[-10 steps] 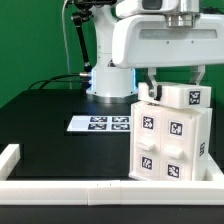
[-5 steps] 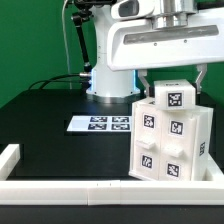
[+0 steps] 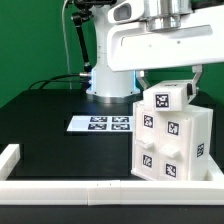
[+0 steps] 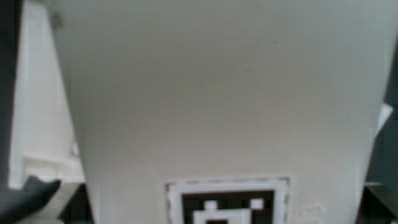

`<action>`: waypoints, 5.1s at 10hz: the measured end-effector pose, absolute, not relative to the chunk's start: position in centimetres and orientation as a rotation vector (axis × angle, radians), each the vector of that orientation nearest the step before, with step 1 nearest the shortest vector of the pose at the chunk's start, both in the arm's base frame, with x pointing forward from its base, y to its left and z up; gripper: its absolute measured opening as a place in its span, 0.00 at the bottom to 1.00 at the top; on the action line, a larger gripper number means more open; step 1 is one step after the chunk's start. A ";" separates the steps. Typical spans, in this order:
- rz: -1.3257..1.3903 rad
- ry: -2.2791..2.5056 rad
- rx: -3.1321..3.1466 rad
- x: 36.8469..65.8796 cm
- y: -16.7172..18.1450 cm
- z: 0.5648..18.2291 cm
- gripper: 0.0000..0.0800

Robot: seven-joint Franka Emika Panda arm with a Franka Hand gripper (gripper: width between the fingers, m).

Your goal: Assemble cabinet

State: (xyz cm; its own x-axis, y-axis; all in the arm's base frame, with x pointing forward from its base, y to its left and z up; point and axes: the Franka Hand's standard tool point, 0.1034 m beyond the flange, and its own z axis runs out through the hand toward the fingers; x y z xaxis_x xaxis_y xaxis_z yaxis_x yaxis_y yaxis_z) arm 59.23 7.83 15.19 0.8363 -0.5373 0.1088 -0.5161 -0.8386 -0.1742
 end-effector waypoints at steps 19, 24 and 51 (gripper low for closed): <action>-0.011 1.838 -2.195 57.9 11.0 17.0 1.00; -0.017 1.793 -2.208 58.0 11.1 17.6 1.00; -0.135 -2.069 -2.396 57.9 11.7 16.4 1.00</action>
Offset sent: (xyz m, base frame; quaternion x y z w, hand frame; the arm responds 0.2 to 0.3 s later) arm -0.0068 0.0060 0.0000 -0.0163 -0.0134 0.2228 0.9746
